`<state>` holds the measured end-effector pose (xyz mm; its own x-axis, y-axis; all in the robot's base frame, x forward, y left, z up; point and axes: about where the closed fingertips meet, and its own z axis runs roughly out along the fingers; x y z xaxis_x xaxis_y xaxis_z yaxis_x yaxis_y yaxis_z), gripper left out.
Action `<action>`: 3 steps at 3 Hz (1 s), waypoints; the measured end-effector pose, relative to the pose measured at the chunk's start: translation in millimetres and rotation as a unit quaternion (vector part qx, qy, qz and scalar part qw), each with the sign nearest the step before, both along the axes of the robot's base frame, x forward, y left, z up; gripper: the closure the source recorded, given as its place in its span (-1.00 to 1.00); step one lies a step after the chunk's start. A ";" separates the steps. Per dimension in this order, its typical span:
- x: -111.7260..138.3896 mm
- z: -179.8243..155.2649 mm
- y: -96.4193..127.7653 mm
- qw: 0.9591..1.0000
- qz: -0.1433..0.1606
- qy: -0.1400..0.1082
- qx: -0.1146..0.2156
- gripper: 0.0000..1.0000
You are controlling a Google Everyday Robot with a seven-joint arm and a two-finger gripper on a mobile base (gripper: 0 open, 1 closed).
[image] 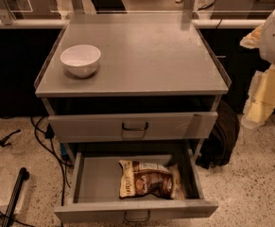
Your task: Pick brown chip bag from middle drawer and place on counter
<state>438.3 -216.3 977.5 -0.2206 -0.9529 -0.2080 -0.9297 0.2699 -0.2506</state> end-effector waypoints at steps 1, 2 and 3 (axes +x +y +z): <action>0.0 0.0 0.0 1.000 0.000 0.000 0.000 -1.00; 0.0 0.0 0.0 1.000 0.000 0.000 0.000 -0.67; 0.0 0.0 0.0 1.000 0.000 0.000 0.000 -0.20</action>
Offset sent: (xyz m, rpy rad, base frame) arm 0.0000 0.0000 0.0000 0.0000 0.0000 0.0000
